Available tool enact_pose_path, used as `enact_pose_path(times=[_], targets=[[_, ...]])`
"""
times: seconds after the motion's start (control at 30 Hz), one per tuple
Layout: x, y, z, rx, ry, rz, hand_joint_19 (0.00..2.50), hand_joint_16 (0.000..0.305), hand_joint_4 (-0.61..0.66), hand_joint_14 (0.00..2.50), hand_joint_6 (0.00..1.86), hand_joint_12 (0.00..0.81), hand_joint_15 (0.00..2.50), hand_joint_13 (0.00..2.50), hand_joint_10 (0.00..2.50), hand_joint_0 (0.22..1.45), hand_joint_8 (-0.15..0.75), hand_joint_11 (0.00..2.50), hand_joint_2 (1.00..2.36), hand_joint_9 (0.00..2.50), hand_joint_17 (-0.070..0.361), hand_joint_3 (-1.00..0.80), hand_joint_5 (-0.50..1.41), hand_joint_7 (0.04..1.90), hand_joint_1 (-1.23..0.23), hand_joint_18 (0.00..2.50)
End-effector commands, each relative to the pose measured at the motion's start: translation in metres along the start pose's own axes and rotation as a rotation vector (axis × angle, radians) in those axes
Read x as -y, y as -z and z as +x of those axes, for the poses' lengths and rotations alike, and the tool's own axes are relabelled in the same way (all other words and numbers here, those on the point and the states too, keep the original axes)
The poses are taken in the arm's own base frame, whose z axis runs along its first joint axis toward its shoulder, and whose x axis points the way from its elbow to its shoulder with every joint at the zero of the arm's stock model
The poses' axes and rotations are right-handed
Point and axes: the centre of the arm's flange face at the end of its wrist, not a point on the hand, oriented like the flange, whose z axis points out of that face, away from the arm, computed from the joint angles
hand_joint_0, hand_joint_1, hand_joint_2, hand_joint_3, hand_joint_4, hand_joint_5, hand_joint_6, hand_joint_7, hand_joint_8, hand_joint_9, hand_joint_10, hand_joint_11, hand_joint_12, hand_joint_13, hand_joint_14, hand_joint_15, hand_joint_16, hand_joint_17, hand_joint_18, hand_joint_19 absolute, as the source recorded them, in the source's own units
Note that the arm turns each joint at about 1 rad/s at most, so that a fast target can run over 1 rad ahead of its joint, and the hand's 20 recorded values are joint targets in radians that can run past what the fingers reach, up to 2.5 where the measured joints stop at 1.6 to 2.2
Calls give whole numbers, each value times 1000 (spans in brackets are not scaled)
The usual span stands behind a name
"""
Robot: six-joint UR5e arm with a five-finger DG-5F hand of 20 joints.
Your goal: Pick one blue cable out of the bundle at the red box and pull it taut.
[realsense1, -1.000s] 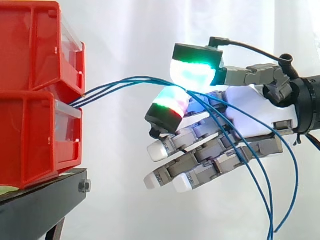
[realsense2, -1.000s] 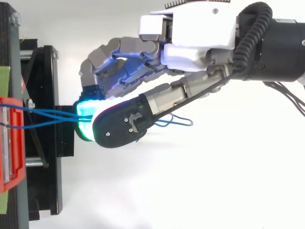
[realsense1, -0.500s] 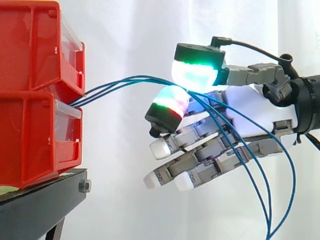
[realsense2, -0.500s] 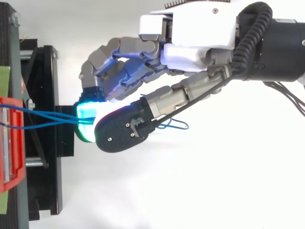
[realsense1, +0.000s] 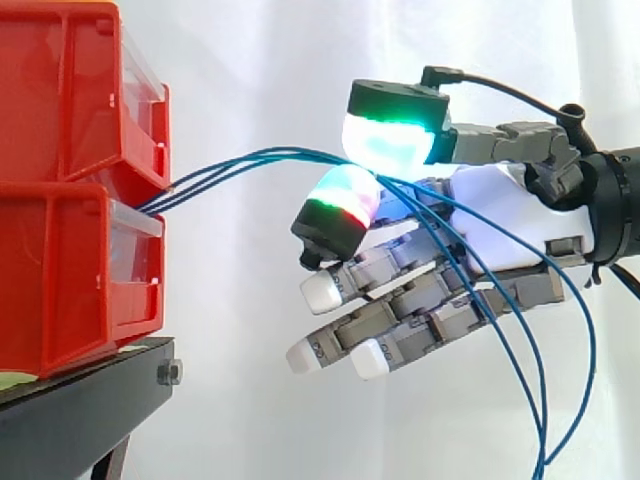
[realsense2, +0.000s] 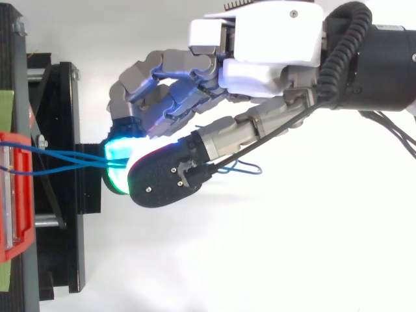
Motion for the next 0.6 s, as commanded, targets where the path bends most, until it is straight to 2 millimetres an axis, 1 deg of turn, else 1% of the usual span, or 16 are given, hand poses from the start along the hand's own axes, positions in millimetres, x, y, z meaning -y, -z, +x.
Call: enact_pose_path(times=[0.0,0.07,0.13,0.3,0.33,0.4,0.47,0.5,0.57], targets=[[1,0,1,-1,0,3,153,57,-85,0,850,369,0,267,7,642,256,331,1016,709,129,3,-158,1022,-864,462],[1,1,1,-1,1,6,156,55,-109,0,854,355,0,257,8,661,238,332,1021,679,123,-7,-165,1023,-887,442],[1,1,1,-1,1,6,152,53,-101,0,861,348,0,246,7,693,234,330,1022,662,120,-24,-174,998,-914,426],[0,0,1,-1,1,4,159,53,-93,0,862,346,0,233,7,740,223,331,1021,630,120,-137,-184,926,-934,408],[1,1,1,-1,1,6,154,53,-80,0,860,346,0,233,7,752,220,330,1019,625,120,-181,-184,898,-933,404],[1,1,1,-1,1,6,153,53,-62,0,855,345,0,233,7,737,218,324,1021,625,119,-221,-183,888,-942,410],[0,0,1,-1,1,6,159,53,-78,0,841,344,0,238,7,682,219,318,1017,649,119,-271,-171,959,-912,416],[1,1,1,-1,1,6,165,53,-83,0,839,344,0,238,7,677,218,317,1017,656,119,-275,-169,965,-909,416],[0,0,1,-1,1,4,173,53,-84,0,829,343,0,235,7,642,218,306,1015,688,118,-298,-150,1045,-867,411]])
